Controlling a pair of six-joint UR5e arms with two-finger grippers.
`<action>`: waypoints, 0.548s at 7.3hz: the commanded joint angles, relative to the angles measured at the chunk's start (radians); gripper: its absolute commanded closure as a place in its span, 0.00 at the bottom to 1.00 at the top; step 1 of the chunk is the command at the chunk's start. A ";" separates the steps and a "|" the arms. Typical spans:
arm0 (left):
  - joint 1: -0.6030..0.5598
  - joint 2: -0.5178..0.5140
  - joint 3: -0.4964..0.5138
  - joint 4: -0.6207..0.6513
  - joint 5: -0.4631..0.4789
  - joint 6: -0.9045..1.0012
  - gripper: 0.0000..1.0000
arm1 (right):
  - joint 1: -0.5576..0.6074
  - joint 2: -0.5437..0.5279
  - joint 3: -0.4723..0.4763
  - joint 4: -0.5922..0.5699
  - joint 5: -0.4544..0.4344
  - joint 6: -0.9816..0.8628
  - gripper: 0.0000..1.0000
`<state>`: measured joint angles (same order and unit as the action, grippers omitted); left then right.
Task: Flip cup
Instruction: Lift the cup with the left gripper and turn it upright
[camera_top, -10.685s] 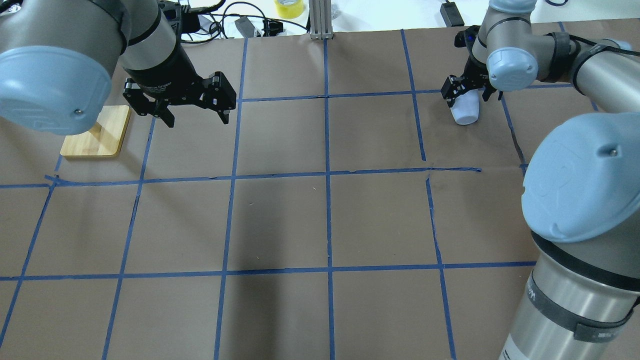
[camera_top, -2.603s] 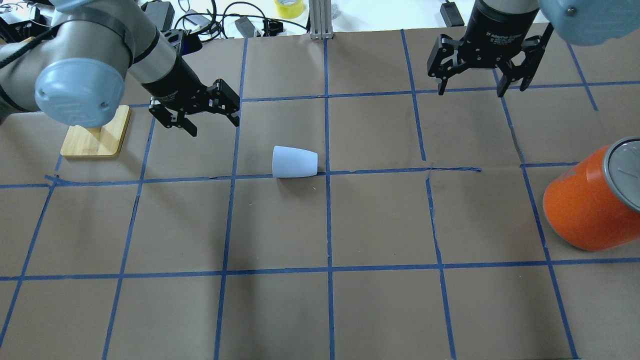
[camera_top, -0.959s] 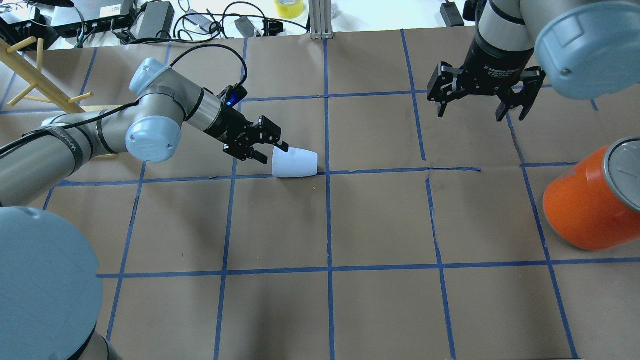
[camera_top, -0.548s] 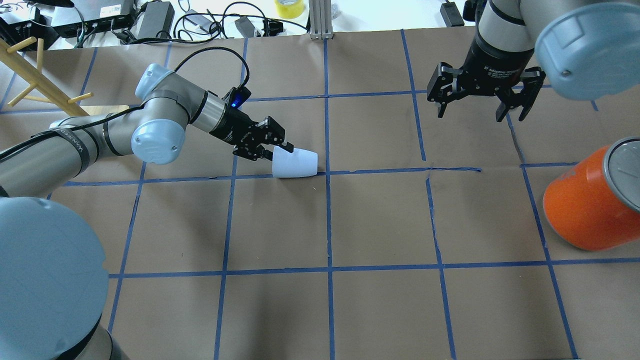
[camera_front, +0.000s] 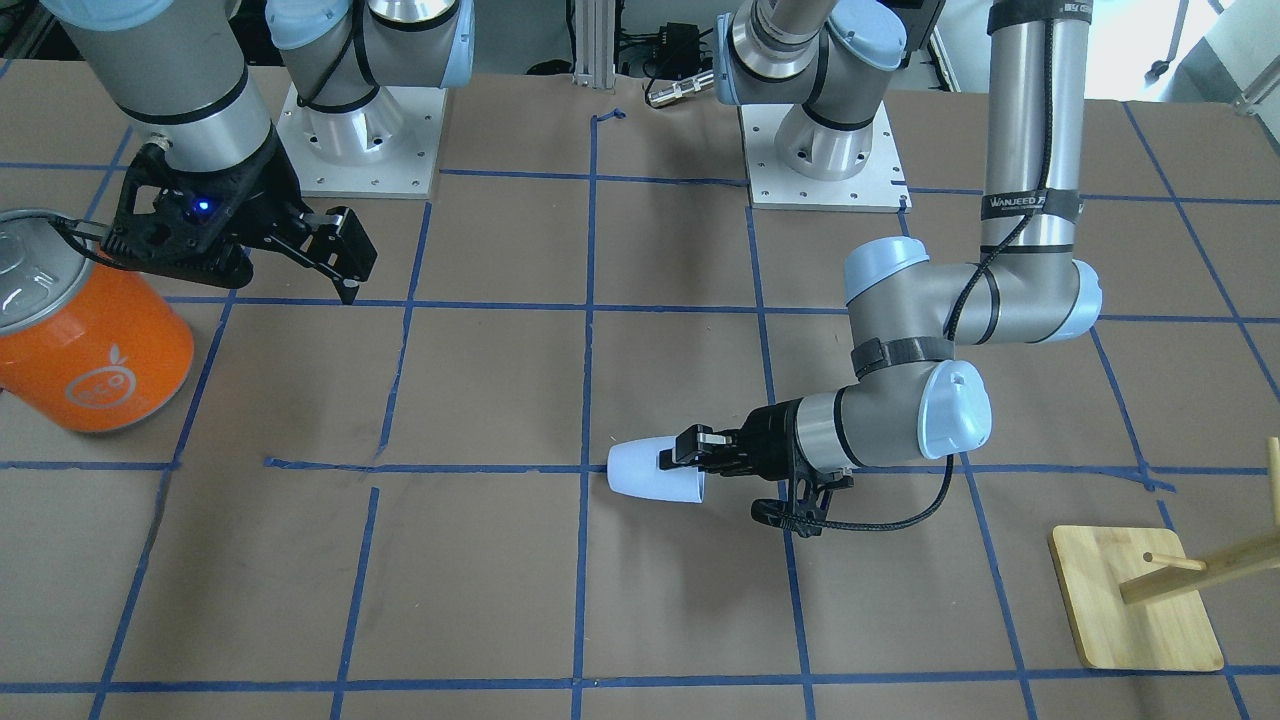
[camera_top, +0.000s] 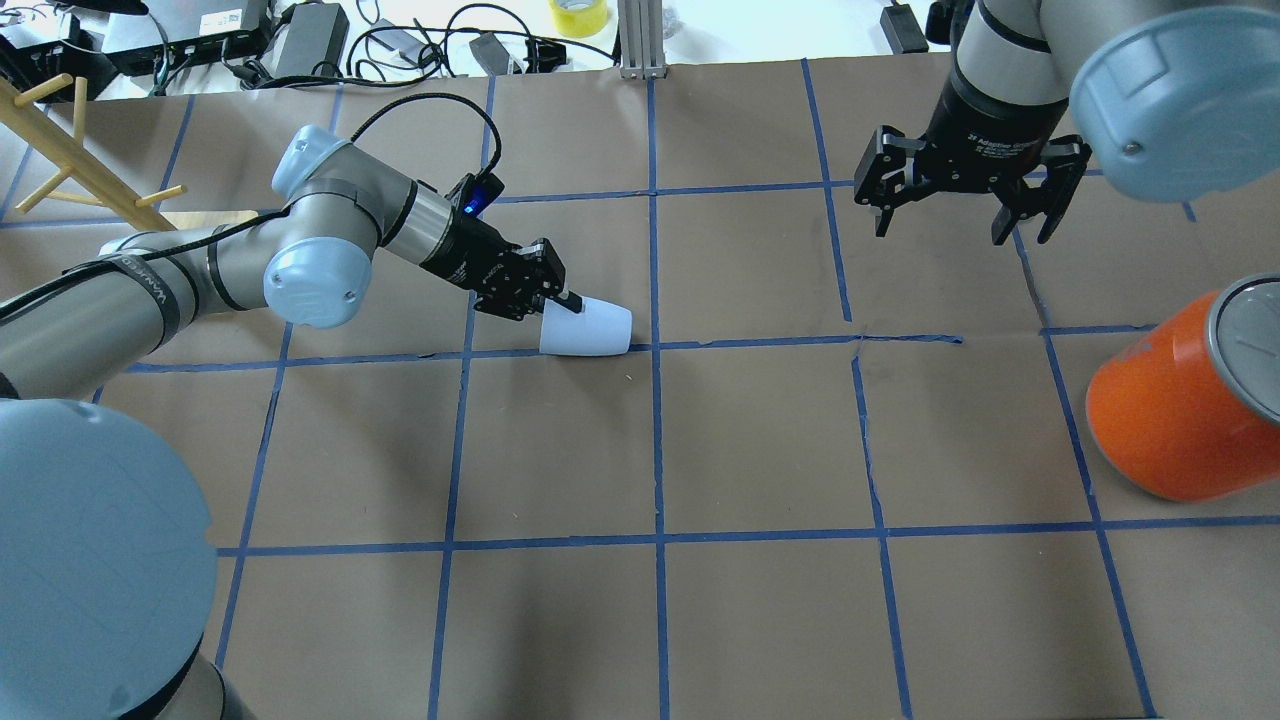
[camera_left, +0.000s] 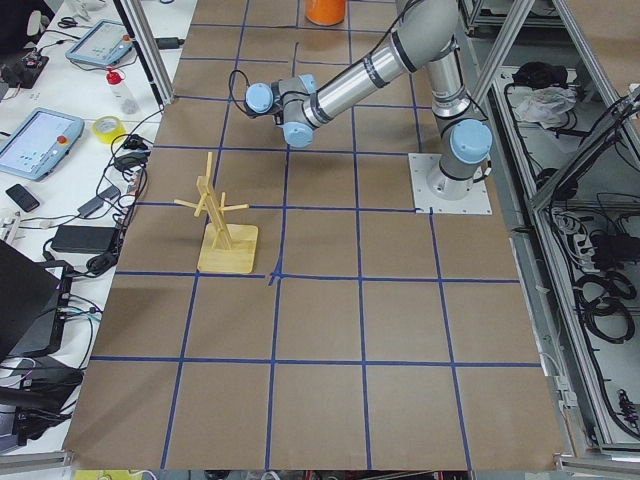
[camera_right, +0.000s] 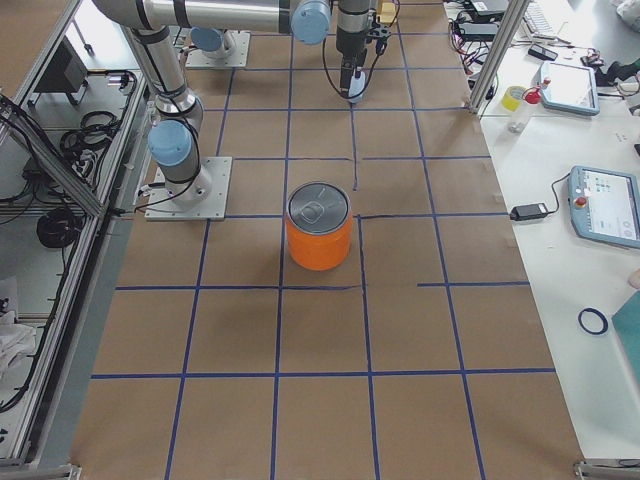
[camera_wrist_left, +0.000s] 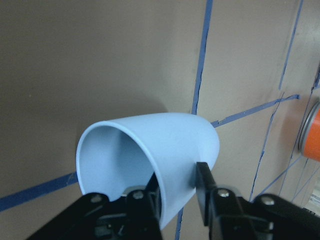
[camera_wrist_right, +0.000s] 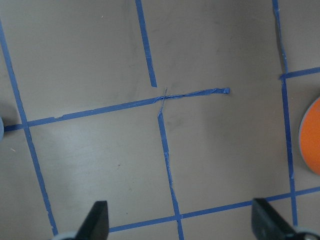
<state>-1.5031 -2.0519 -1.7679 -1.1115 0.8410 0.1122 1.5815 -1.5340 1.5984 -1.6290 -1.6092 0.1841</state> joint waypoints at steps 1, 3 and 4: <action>-0.005 0.053 0.072 -0.008 0.035 -0.131 1.00 | -0.001 0.002 0.000 0.000 0.000 0.000 0.00; -0.005 0.081 0.136 -0.011 0.210 -0.166 1.00 | -0.002 0.003 0.000 0.000 0.000 0.000 0.00; 0.004 0.100 0.157 -0.010 0.357 -0.166 1.00 | 0.000 0.003 0.000 0.000 0.002 0.000 0.00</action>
<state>-1.5056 -1.9735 -1.6397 -1.1225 1.0432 -0.0447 1.5803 -1.5315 1.5984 -1.6291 -1.6088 0.1841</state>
